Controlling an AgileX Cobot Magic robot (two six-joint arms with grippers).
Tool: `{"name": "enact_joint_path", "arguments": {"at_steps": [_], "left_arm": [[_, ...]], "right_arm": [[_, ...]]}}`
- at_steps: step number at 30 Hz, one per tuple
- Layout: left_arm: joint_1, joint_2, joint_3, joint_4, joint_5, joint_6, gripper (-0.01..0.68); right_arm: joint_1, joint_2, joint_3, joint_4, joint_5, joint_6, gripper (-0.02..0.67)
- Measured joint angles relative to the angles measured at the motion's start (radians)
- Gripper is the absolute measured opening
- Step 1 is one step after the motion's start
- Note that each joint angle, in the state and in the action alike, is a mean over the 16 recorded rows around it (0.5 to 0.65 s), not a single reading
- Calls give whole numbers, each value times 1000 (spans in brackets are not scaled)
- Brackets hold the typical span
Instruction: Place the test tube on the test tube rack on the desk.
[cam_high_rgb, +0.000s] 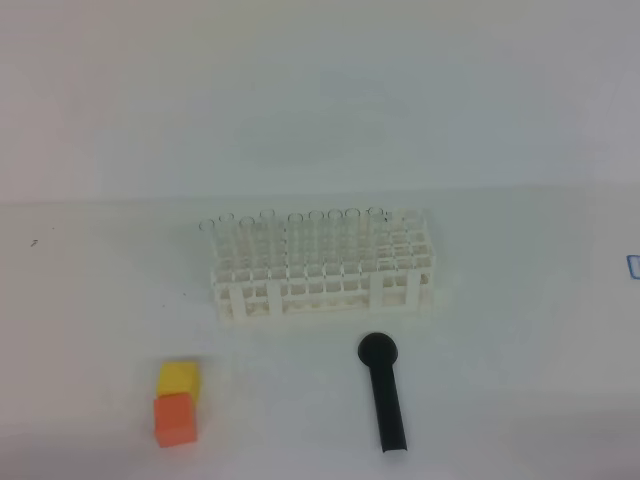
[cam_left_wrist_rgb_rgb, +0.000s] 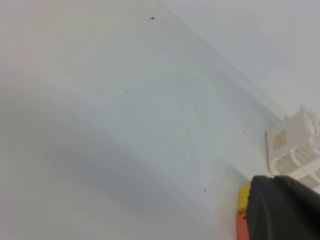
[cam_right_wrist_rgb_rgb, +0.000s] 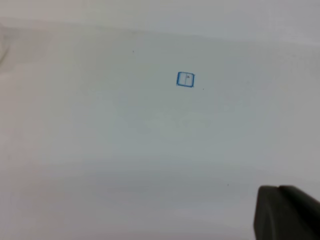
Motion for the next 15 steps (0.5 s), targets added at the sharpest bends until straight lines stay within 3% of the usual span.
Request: {"name": "enact_joint_path", "arguments": {"at_steps": [15], "left_arm": [[5, -2, 2, 49, -5, 5, -1]], "right_arm": [[0, 0, 0, 0, 0, 0, -1]]}}
